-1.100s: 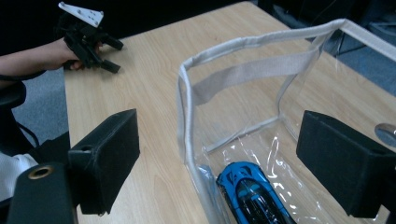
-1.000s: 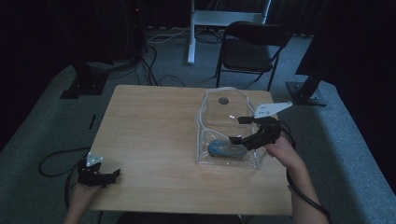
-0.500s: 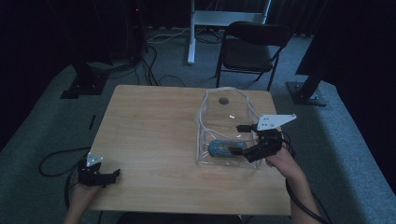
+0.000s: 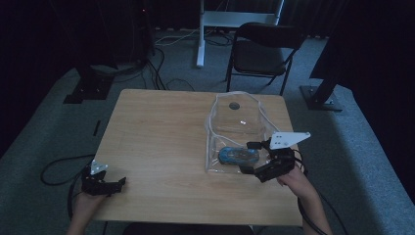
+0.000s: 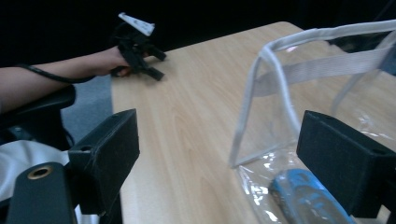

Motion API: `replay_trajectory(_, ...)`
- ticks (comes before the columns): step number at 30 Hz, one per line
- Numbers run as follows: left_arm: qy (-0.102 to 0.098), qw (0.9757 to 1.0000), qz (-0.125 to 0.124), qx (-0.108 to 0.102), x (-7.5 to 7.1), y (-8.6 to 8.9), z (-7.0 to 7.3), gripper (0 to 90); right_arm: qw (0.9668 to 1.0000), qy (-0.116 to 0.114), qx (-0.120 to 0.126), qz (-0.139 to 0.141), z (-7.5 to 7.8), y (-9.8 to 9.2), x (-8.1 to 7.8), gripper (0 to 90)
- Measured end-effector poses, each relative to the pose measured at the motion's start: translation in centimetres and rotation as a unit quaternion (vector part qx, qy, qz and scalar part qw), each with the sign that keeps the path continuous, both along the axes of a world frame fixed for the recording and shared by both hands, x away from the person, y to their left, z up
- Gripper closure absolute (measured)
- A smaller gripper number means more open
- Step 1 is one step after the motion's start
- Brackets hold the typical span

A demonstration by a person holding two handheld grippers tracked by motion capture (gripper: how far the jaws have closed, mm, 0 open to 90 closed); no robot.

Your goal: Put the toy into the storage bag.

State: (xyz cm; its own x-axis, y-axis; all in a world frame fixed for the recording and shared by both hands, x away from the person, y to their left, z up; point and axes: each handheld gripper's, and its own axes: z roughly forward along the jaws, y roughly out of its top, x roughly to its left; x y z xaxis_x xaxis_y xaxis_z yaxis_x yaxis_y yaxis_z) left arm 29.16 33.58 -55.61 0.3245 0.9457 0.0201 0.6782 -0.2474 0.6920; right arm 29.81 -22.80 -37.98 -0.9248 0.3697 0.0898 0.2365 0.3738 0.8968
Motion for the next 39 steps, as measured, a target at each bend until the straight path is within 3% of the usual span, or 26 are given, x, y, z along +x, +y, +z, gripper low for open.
replay_trajectory(12,-0.001,1.0000,0.000,0.000,0.0,0.0,0.0,0.4,0.9997,0.022,-0.003,0.005,-2.9,-0.4,-0.5,12.3)
replay_trajectory(19,-0.001,1.0000,0.000,0.000,0.0,0.0,0.0,0.4,0.9992,0.024,-0.031,0.008,-5.4,-0.3,-0.6,12.3)
replay_trajectory(21,-0.001,1.0000,0.000,0.000,0.0,0.0,0.0,0.4,0.9992,0.026,-0.027,0.012,-5.9,-0.4,-0.5,12.2)
replay_trajectory(30,-0.001,1.0000,0.000,0.000,0.0,0.0,0.0,0.3,0.9986,0.041,-0.033,-0.006,-8.8,-1.4,-0.1,12.2)
replay_trajectory(39,-0.001,1.0000,0.000,0.000,0.0,0.0,0.0,0.4,0.9981,0.036,-0.036,-0.036,-11.2,-2.6,-0.4,11.8)
